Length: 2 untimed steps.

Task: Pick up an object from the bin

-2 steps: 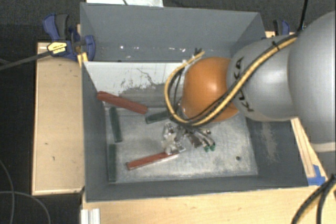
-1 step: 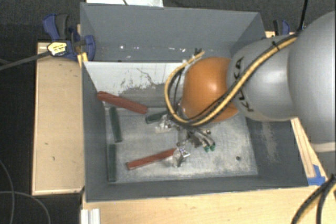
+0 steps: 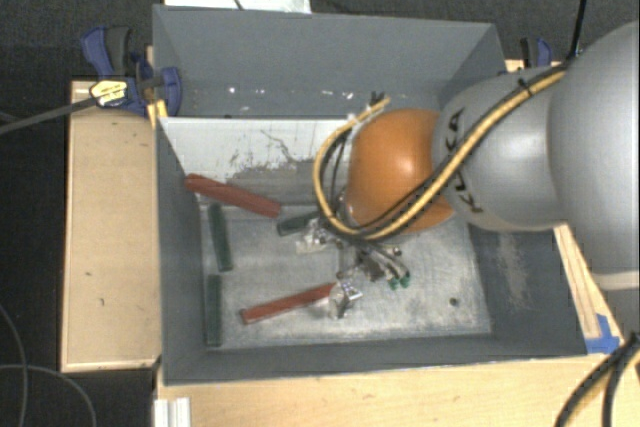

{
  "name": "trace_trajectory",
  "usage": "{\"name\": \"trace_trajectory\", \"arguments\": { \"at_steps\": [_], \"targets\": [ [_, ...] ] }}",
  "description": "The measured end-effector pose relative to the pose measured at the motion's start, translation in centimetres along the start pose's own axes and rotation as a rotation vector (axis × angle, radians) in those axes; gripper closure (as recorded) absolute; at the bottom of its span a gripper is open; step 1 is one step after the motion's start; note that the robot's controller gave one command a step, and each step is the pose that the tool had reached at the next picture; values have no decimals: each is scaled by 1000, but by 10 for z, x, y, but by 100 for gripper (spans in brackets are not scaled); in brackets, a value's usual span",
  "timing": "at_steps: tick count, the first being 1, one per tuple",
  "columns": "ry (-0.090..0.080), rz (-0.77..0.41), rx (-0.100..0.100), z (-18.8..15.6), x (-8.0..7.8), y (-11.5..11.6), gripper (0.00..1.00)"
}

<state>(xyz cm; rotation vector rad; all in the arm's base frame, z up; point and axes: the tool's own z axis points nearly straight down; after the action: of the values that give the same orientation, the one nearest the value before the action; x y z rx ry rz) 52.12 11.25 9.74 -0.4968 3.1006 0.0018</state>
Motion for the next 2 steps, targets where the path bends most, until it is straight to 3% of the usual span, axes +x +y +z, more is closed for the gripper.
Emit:
{"name": "trace_trajectory", "arguments": {
  "at_steps": [1,2],
  "targets": [
    [-13,200,-1,23,-6,6,100],
    [-13,200,-1,23,-6,6,100]
  ]
}}
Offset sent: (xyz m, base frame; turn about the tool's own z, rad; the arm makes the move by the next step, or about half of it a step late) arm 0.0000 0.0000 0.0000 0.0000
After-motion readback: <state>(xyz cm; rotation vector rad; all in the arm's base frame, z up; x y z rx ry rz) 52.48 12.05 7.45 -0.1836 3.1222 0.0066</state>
